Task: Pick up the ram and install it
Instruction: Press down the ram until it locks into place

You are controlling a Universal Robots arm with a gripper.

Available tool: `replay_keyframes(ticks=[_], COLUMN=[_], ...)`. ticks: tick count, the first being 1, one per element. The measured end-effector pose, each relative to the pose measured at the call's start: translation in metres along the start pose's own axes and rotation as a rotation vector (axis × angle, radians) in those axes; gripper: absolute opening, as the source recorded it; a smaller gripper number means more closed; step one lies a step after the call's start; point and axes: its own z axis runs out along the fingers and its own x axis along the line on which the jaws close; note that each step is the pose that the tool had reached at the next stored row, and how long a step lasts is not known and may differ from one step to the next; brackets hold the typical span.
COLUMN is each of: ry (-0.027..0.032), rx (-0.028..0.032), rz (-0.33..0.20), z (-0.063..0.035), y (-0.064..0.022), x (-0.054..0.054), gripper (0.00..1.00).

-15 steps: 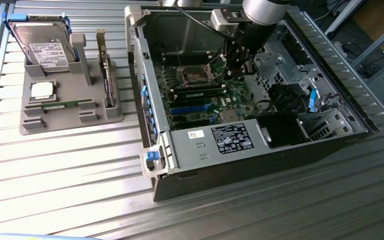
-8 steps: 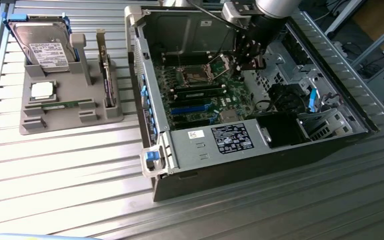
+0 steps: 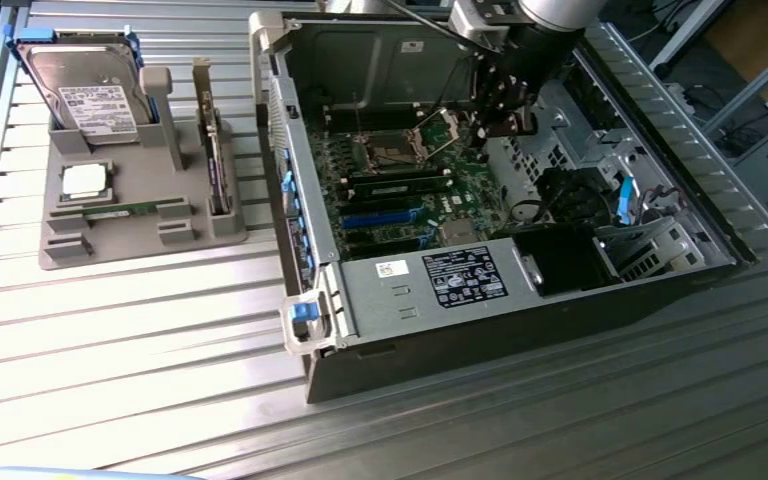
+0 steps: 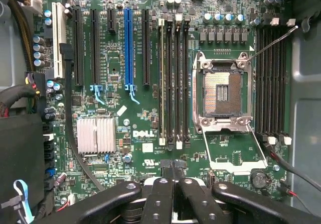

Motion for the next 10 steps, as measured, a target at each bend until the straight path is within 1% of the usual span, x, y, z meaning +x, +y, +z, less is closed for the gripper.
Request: replay_keyframes(ticks=[5, 6, 8, 10], ry=[0.0001, 0.0006, 0.0013, 0.0017], rx=[0.0000, 0.0005, 0.0028, 0.0042], rz=[0.000, 0.009, 0.063, 0.095], z=[0.0000, 0.0000, 0.0001, 0.0001], y=[0.0000, 0.0000, 0.0000, 0.0000], x=[-0.0001, -0.0001, -0.0001, -0.0001], gripper=[0.10, 0.10, 0.10, 0.10])
